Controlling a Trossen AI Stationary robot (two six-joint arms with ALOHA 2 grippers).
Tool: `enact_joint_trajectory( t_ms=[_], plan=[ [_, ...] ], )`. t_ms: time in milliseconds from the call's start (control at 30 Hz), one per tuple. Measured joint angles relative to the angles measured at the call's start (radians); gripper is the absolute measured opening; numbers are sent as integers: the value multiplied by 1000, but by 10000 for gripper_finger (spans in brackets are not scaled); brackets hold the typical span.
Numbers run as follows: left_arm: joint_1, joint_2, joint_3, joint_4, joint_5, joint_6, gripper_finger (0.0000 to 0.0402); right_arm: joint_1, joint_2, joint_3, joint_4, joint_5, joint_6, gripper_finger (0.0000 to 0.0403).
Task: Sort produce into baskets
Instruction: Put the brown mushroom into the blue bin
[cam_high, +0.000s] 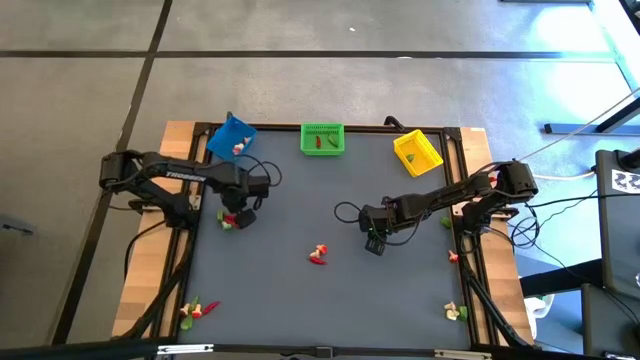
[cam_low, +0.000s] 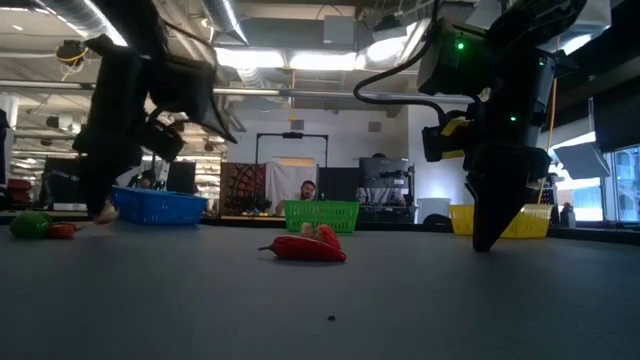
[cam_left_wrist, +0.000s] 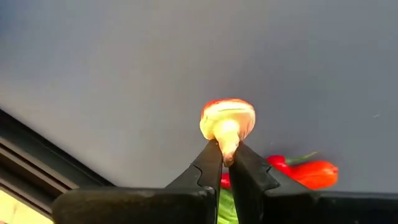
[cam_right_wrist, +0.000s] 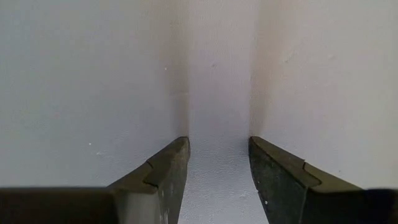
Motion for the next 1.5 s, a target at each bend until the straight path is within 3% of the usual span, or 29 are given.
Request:
enact_joint_trajectory(
  t_ms=[433, 733, 1200, 1500],
  plan=[
    [51, -18, 130, -50, -71, 93, 19, 0, 0, 0, 0, 0, 0, 175],
    [209, -77, 192, -36, -124, 170, 19, 0, 0, 0, 2, 0, 0, 175],
    [514, -90, 195, 180, -139, 286, 19, 0, 0, 0, 8, 2, -4, 175],
    [637, -89, 194, 245, -139, 359, 19, 0, 0, 0, 9, 2, -5, 175]
  ],
)
